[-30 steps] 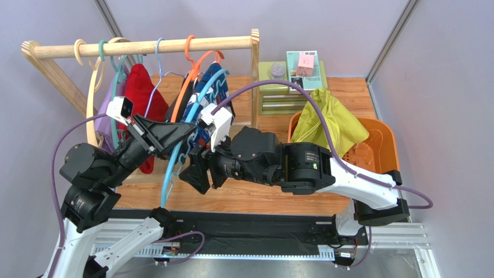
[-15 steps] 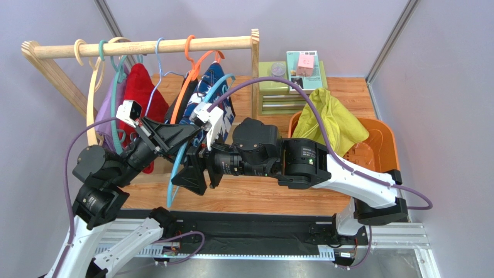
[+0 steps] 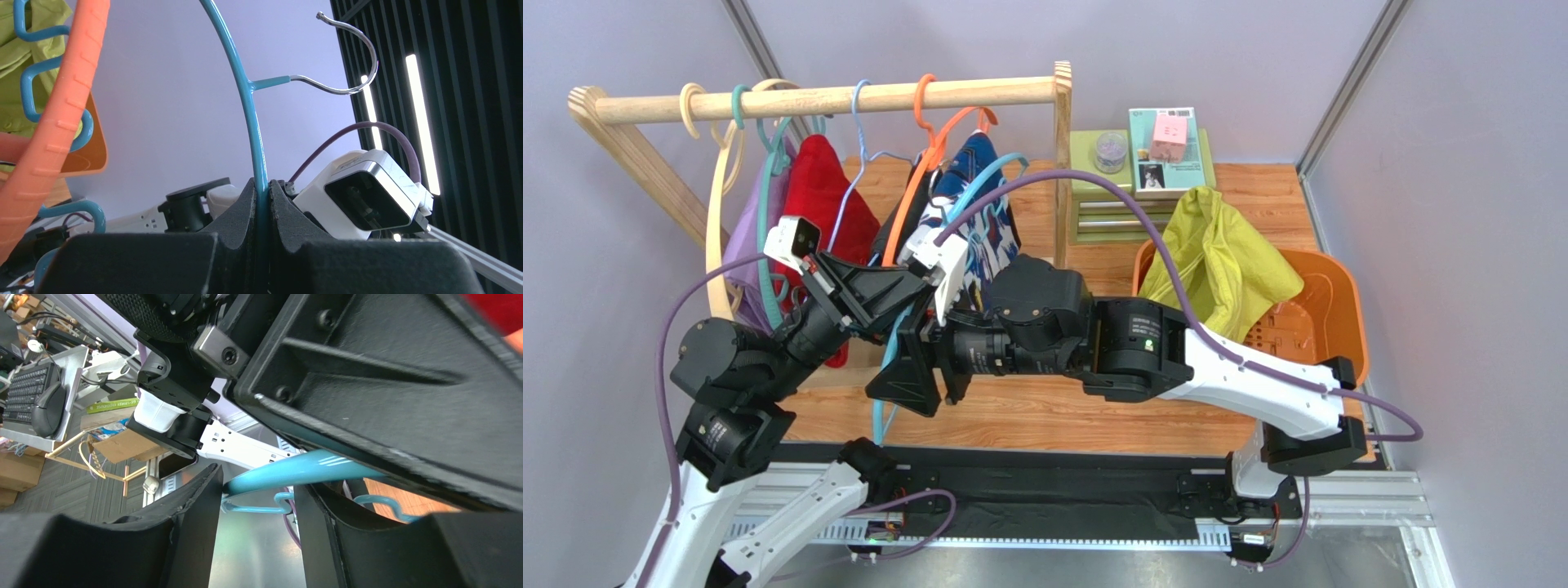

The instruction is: Remove the trousers from the hanger

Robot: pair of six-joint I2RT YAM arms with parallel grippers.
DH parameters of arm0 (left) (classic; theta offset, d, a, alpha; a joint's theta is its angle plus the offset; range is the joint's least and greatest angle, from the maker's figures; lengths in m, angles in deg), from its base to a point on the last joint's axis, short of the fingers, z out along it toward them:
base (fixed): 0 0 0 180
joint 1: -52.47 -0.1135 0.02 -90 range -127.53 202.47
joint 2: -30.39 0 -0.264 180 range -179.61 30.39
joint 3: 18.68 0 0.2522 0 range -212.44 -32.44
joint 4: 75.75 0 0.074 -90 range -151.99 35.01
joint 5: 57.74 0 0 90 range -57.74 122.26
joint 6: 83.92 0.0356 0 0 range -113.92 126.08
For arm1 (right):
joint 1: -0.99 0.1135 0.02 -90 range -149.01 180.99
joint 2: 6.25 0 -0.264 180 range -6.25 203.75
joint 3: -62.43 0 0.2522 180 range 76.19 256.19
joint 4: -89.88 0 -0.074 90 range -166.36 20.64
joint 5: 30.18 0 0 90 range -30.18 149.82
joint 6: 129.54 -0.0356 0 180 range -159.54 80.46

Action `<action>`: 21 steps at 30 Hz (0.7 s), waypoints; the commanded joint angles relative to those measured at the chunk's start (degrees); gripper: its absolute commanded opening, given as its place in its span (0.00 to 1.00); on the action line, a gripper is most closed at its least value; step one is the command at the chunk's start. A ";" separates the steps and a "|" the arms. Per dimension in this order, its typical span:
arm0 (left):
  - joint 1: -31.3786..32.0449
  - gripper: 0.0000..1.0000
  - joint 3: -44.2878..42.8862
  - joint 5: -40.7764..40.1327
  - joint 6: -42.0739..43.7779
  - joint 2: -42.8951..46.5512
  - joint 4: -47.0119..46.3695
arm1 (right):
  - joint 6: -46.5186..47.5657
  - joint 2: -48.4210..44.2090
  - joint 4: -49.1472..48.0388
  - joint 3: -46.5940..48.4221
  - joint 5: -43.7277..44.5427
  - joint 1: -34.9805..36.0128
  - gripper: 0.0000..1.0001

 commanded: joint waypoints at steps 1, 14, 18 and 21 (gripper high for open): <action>-0.12 0.00 -0.08 0.71 -1.44 0.91 -4.74 | 0.00 1.57 -3.13 1.80 4.80 -0.08 0.44; -0.12 0.00 0.27 0.97 -1.09 1.79 -1.84 | -3.43 -1.59 -4.45 -2.77 8.00 1.24 0.00; -0.12 0.18 2.29 3.69 -2.23 1.97 -3.86 | -7.20 -4.57 -4.27 -5.84 6.07 1.50 0.00; -0.12 0.40 3.17 6.42 -1.63 1.97 -5.27 | -8.53 -7.04 -4.10 -8.22 3.62 1.50 0.00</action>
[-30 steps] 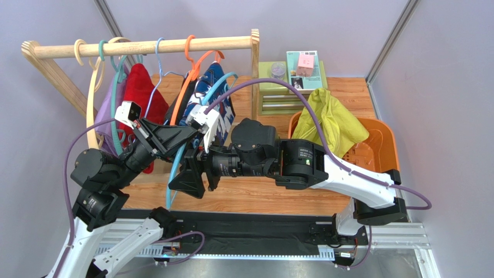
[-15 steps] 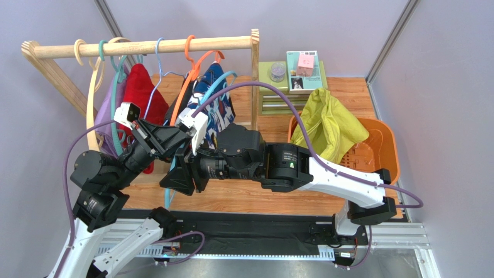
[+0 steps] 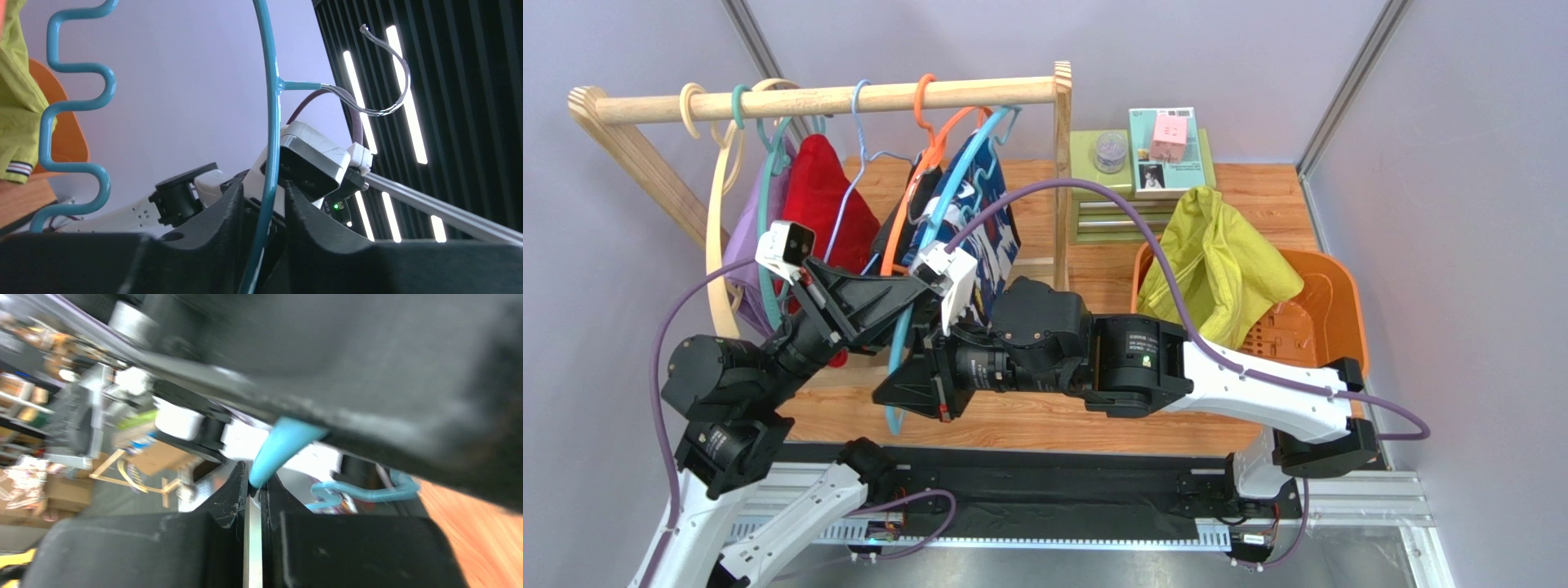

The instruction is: Remove the trousers from the hanger

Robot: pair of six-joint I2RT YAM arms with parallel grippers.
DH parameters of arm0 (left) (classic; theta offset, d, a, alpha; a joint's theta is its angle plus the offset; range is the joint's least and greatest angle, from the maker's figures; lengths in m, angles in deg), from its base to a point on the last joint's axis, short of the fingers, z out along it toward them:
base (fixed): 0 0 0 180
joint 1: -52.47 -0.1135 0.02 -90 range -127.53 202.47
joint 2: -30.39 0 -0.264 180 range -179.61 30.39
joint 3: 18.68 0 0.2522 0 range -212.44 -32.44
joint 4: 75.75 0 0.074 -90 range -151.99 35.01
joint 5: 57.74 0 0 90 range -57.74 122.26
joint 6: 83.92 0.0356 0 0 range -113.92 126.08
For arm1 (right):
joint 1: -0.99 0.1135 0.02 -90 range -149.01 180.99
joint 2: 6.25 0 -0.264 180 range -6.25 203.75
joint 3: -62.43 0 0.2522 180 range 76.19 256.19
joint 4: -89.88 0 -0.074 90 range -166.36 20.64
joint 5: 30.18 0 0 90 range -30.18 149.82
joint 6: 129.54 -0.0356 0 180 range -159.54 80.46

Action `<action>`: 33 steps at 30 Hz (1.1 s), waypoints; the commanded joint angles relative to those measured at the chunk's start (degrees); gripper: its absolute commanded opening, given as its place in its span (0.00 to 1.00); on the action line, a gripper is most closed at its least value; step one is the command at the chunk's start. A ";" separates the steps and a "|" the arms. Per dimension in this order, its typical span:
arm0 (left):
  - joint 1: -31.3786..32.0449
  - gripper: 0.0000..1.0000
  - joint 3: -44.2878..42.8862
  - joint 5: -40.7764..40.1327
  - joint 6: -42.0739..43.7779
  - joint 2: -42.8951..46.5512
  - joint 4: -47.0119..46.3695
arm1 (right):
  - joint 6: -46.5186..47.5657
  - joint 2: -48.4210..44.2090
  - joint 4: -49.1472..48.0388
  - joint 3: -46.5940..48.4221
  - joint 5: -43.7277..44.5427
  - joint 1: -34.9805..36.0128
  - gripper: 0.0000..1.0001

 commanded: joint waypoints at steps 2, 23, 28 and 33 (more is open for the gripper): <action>-0.10 0.49 1.10 5.14 -0.96 -0.26 0.61 | 1.11 -6.32 1.02 -2.74 -0.24 -0.64 0.00; -0.01 0.64 -11.73 7.68 24.17 2.91 21.70 | -5.57 -11.08 2.08 -8.37 -18.52 -9.76 0.00; -0.01 0.63 -14.37 7.08 27.86 2.55 24.43 | -7.33 -7.65 2.34 -3.81 -24.23 -14.42 0.00; -0.01 0.61 -16.04 5.32 30.24 1.23 25.48 | -7.25 -3.09 5.15 2.52 -26.52 -17.24 0.00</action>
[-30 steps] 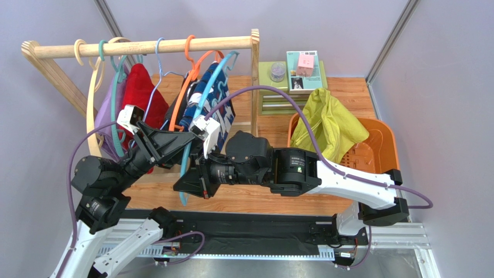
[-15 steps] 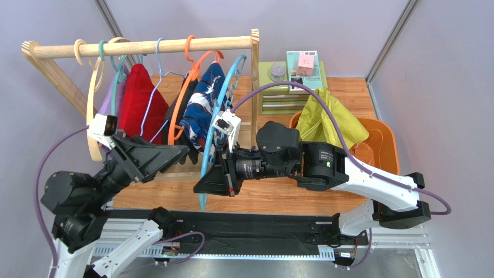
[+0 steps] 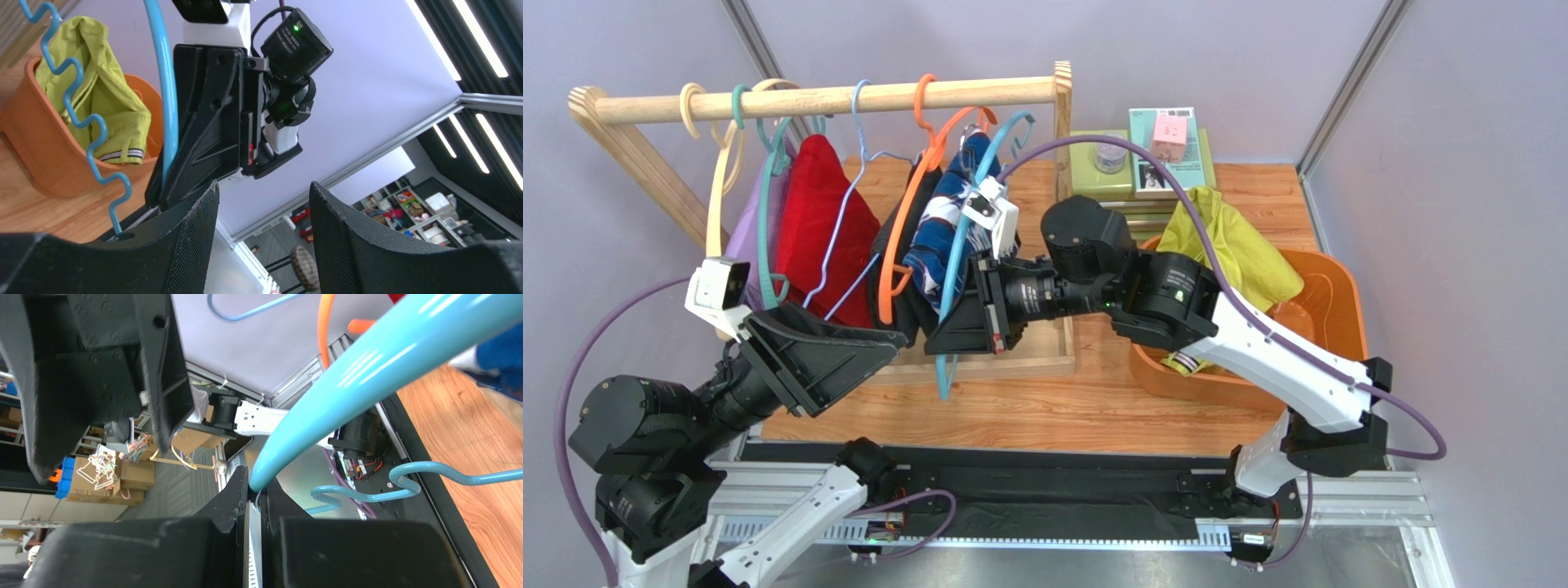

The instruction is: Remove the trousers from the hanger

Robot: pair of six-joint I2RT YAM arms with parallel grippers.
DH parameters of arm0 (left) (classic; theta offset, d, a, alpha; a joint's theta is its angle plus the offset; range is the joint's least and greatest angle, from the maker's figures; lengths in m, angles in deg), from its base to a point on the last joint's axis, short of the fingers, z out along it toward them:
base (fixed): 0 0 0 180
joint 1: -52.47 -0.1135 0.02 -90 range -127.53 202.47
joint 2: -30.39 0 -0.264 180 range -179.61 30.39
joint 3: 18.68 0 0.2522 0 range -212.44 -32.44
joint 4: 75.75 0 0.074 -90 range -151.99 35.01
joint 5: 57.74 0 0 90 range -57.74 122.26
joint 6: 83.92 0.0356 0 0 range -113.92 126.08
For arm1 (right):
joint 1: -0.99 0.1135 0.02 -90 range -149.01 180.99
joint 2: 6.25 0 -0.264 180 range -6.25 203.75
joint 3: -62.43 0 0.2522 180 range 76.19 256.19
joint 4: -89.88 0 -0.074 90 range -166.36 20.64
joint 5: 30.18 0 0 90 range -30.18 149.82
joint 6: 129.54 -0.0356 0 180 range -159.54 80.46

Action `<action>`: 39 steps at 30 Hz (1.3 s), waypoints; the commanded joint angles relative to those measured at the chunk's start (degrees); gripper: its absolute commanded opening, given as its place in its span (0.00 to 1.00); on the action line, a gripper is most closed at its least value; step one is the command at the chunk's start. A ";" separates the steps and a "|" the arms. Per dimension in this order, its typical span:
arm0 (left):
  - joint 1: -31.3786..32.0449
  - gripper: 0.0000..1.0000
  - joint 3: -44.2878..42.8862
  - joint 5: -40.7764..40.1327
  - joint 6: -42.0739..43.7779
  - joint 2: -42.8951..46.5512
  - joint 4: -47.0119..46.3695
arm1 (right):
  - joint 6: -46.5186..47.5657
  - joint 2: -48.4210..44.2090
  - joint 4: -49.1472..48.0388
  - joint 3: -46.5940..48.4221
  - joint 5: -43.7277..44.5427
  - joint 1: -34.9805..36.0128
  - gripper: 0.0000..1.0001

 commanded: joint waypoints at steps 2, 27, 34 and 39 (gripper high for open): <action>-0.03 0.61 -3.19 -0.41 4.80 -2.48 1.46 | -0.12 3.65 0.72 9.48 -5.24 -3.02 0.00; -0.03 0.59 -16.73 -3.40 16.32 -8.11 11.39 | -7.59 10.00 2.83 16.80 -4.19 -13.14 0.00; -0.03 0.59 -16.55 -2.79 16.06 -8.90 11.92 | -7.24 4.73 2.83 9.33 -2.79 -13.31 0.00; -0.03 0.58 -16.29 -2.26 15.88 -9.60 11.92 | -6.62 1.74 2.92 6.16 -1.73 -13.40 0.00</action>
